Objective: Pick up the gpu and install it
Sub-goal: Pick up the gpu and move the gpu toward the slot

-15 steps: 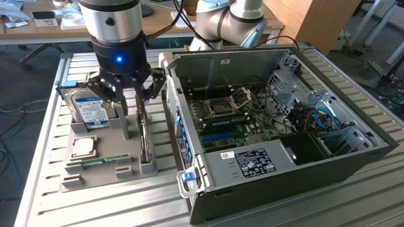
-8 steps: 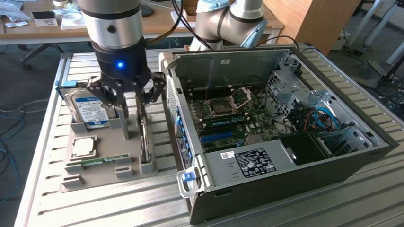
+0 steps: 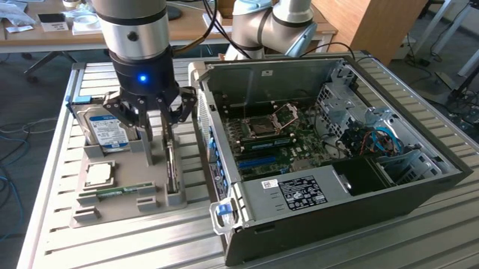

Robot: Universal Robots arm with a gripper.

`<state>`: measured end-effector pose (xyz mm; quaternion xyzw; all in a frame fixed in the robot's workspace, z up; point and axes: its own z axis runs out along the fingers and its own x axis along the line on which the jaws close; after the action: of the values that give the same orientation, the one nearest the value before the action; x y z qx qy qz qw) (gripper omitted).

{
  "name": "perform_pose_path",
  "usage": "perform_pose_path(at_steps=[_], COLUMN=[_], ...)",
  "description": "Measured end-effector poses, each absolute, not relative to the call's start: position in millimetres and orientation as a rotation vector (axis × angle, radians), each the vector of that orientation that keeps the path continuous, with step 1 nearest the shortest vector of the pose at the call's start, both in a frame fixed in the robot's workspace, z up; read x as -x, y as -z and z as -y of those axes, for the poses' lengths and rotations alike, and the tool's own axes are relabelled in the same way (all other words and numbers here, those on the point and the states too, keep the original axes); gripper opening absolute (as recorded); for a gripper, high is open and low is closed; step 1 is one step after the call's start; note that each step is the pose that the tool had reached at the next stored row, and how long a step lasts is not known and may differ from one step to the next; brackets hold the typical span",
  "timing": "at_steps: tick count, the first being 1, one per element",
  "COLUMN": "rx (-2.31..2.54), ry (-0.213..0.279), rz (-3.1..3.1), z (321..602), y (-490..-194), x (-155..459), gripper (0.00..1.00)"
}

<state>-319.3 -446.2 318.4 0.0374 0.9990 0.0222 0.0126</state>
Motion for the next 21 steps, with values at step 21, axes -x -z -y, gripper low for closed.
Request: perform_pose_path(at_steps=[21], rx=[-0.117], ry=[-0.069], rz=[-3.114], z=[446.0], y=[-309.4], x=[317.0], gripper=[0.42])
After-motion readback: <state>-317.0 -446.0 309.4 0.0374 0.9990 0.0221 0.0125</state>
